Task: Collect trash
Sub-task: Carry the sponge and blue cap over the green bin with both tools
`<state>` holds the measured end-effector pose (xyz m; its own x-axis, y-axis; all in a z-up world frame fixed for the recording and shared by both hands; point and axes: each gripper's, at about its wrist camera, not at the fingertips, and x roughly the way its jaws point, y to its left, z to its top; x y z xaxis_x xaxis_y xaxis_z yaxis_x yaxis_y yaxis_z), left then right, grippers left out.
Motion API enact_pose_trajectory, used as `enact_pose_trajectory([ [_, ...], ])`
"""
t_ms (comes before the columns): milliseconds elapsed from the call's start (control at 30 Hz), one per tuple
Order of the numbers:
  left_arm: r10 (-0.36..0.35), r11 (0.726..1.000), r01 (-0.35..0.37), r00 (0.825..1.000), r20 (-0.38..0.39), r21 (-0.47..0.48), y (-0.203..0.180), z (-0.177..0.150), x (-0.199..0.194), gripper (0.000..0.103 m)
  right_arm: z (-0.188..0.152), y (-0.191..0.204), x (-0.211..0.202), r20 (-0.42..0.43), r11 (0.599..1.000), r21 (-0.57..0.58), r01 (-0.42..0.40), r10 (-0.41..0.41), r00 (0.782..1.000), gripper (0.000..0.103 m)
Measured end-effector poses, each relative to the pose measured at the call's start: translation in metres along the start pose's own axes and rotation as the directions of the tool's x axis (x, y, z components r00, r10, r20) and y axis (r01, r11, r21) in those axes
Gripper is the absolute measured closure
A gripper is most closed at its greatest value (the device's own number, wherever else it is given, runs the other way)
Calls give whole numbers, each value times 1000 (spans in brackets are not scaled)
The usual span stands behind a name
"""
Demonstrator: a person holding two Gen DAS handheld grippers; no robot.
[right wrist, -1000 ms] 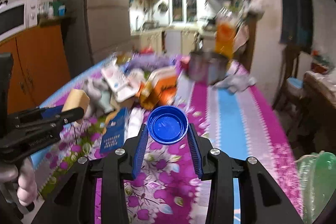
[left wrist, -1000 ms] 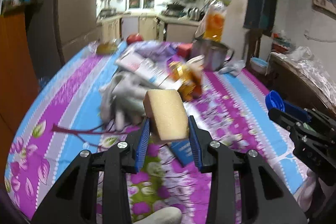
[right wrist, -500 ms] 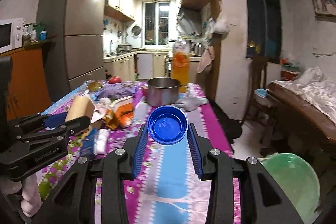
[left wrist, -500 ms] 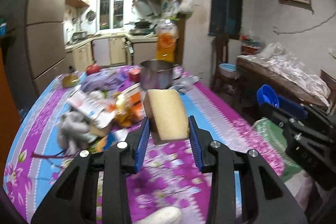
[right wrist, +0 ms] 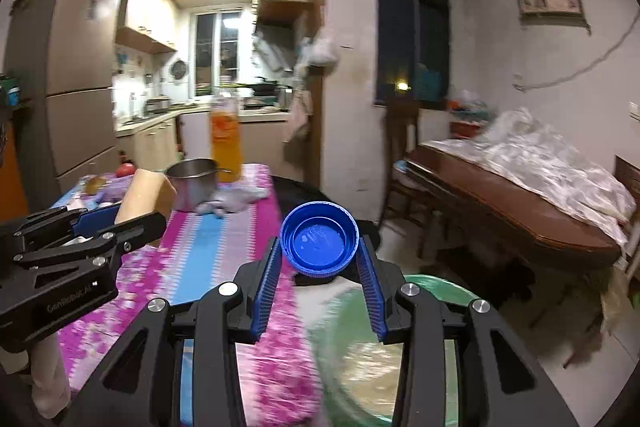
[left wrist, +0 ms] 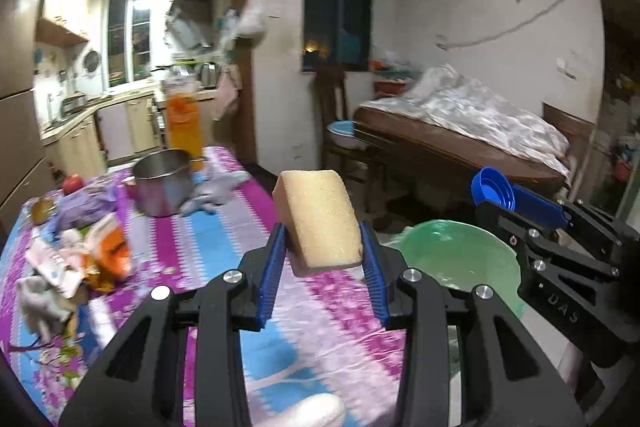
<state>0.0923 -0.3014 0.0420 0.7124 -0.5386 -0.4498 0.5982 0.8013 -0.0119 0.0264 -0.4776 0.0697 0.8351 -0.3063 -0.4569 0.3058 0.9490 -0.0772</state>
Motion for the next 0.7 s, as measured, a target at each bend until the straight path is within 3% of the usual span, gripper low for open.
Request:
enact_pose_trajectory([
  [367, -116, 990, 122, 990, -78, 76, -76, 2, 63, 66, -30, -106, 35, -132, 990, 62, 130, -121, 984, 63],
  [700, -143, 981, 166, 969, -202, 102, -113, -14, 120, 66, -73, -124, 72, -284, 981, 112, 159, -121, 951, 63],
])
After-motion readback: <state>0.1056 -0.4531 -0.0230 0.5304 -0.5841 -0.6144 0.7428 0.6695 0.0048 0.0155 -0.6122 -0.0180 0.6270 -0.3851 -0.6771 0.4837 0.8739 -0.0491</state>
